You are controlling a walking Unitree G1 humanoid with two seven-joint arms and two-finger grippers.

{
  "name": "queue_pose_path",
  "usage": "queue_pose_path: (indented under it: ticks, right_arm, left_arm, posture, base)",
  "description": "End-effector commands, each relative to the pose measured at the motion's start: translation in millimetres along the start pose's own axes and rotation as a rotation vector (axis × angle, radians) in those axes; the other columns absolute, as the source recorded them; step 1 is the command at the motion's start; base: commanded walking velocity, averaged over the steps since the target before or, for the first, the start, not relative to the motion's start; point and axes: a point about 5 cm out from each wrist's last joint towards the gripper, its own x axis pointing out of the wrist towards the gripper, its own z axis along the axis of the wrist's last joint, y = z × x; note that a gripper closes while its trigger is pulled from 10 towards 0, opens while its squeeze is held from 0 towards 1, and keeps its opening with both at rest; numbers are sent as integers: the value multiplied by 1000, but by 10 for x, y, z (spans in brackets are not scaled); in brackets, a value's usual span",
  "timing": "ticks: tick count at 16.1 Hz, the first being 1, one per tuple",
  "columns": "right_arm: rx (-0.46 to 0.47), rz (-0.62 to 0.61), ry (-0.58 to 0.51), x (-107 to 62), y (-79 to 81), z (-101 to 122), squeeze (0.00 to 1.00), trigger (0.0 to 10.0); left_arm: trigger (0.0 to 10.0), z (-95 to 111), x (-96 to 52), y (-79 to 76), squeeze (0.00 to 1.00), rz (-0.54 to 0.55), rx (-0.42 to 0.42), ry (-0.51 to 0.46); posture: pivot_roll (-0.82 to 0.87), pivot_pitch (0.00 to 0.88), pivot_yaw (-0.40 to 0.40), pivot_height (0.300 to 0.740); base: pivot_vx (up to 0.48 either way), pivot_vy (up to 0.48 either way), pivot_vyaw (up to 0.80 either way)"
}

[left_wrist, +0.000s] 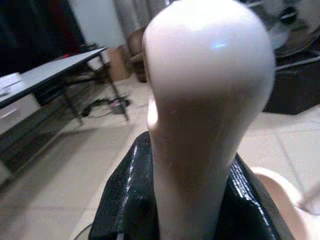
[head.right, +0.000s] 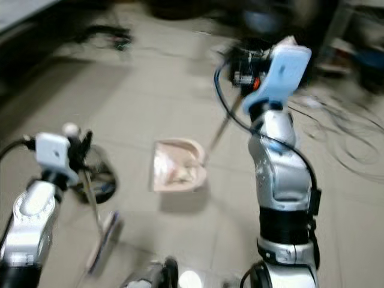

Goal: Sweep floor

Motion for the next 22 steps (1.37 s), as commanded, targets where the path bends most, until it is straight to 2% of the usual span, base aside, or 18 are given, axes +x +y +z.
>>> queue_pose_path:
  ticks: [1, 3, 5, 9, 16, 22]
  right_arm:
    - [42, 29, -13, 12, 78, 93, 0, 10000]
    - [66, 36, 1, 42, 111, 130, 0, 10000]
    - [80, 39, 18, 61, 132, 152, 0, 10000]
    - [110, 43, 26, 98, 139, 200, 0, 10000]
    - [119, 70, 17, 152, 185, 284, 0, 10000]
    - [95, 20, -8, 140, 112, 341, 0, 10000]
  left_arm:
    - [10000, 163, 23, -53, 0, -16, 39, -55]
    - [10000, 151, -25, -148, 0, -29, 51, -41]
    - [10000, 158, -27, -169, 0, -8, 56, -18]
    - [10000, 219, 25, -138, 0, 44, 53, -23]
    - [10000, 221, 21, -197, 0, 50, 55, -7]
    - [10000, 201, 66, -233, 0, 36, 44, 3]
  posture:
    - [-42, 39, 106, 740]
    - [-44, 37, 101, 740]
    - [-42, 36, 88, 740]
    - [-42, 34, 71, 740]
    - [-42, 37, 67, 740]
    - [-57, 35, 85, 740]
  base:
    - [289, 0, 800]
    - [328, 0, 800]
    - [334, 0, 800]
    - [344, 0, 800]
    - [378, 0, 797]
    - [391, 0, 0]
